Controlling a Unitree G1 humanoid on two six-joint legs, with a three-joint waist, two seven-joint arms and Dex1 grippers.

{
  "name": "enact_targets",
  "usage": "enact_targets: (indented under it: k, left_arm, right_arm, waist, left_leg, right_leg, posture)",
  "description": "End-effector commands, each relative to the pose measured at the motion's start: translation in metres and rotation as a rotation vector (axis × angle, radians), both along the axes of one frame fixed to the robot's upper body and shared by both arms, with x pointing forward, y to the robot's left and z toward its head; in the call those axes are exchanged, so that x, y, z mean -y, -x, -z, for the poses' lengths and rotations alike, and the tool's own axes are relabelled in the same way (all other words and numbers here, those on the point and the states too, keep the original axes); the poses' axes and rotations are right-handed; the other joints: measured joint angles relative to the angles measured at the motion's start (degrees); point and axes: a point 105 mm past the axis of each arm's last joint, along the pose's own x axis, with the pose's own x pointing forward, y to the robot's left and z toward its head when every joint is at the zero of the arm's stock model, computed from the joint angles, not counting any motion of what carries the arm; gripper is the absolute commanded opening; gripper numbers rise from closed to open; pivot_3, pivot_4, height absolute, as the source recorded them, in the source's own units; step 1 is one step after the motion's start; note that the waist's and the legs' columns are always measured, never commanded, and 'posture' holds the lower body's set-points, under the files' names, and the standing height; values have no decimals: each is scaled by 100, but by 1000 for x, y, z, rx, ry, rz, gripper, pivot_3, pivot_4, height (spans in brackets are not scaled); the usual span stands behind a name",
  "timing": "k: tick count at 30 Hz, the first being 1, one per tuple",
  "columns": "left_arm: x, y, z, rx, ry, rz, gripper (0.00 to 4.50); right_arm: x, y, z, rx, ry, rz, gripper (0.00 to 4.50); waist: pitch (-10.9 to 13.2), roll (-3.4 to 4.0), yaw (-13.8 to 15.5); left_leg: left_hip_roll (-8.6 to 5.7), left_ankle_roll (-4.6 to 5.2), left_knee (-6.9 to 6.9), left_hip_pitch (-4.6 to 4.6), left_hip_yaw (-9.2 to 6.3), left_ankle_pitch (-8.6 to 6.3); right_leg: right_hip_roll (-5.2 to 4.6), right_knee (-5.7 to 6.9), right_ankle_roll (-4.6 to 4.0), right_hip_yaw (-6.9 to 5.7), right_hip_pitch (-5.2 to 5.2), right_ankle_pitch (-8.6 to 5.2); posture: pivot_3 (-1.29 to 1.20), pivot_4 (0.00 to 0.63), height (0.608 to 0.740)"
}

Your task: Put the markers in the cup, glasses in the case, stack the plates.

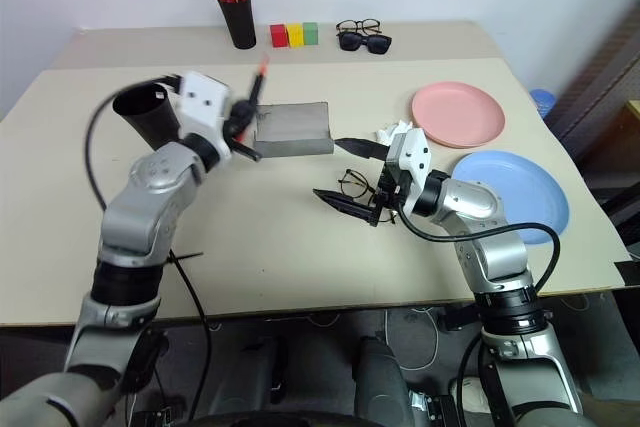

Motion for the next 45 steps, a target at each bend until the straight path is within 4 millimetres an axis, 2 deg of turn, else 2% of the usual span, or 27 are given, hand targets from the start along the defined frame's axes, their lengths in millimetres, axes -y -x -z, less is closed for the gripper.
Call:
enact_targets:
  k: [1,7,10,18,30,34,37,38,41,43,45]
  left_arm:
    - [-43,2,-31,273,6,-260,23]
    - [-89,-16,-31,417,-15,-568,23]
    - [-99,-25,-27,439,-22,-646,23]
    - [-107,-51,-17,397,-11,-746,23]
    - [-88,-67,1,328,-7,-733,23]
    - [-87,-68,7,309,20,-719,1852]
    - [-82,-65,5,327,96,-664,3410]
    - [-76,-64,2,334,128,-604,3410]
    - [-50,-76,4,183,144,-384,3410]
    - [-13,-80,18,-55,53,-66,3410]
    - [11,-65,18,-154,42,203,3410]
  right_arm:
    - [-6,-2,-16,66,-40,-23,4500]
    - [-13,-9,-19,79,-52,-44,4500]
    - [-14,-10,-18,82,-56,-50,4500]
    - [-13,-9,-15,85,-57,-48,4500]
    - [-5,-6,-9,78,-50,-22,4500]
    - [-4,-5,-9,77,-48,-15,4500]
    - [-2,-5,-9,75,-46,-9,4500]
    - [-1,-6,-8,74,-44,-5,4500]
    - [1,-5,-8,70,-38,2,4500]
    - [6,-4,-6,66,-17,10,4500]
    - [13,-1,-5,54,7,26,4500]
  waist:
    - [-1,0,11]
    - [-1,-1,130]
    - [-1,-1,137]
    - [-1,-1,126]
    - [-1,-1,125]
    - [0,-2,125]
    - [-1,-2,125]
    - [-1,-2,125]
    - [0,-2,131]
    - [0,-1,123]
    - [0,0,103]
  left_leg:
    - [0,0,5,0,0,0]
    - [-2,2,6,-3,4,0]
    - [-2,2,5,-4,4,0]
    - [-3,1,3,-3,5,0]
    - [-2,0,1,-4,7,0]
    - [-2,0,0,-3,7,0]
    - [-2,0,0,-3,7,0]
    - [-2,0,0,-3,7,0]
    - [-2,-1,1,-4,7,0]
    - [-2,-2,1,-6,7,0]
    - [-2,-2,0,-6,8,0]
  right_leg:
    - [0,0,-1,0,2,1]
    - [0,-9,6,-1,8,3]
    - [0,-7,28,-4,7,15]
    - [0,-6,35,-6,7,18]
    - [0,-7,38,-6,5,20]
    - [0,-7,38,-6,5,20]
    - [0,-7,38,-6,5,20]
    - [0,-7,38,-6,5,20]
    - [0,-8,38,-6,5,20]
    - [0,-8,37,-6,5,20]
    - [0,-7,36,-5,4,19]
  posture:
    - [0,150,740]
    - [0,150,740]
    - [0,150,740]
    - [0,150,740]
    - [0,150,740]
    - [0,150,740]
    - [0,150,740]
    - [0,150,740]
    - [0,150,740]
    - [0,150,740]
    - [0,150,740]
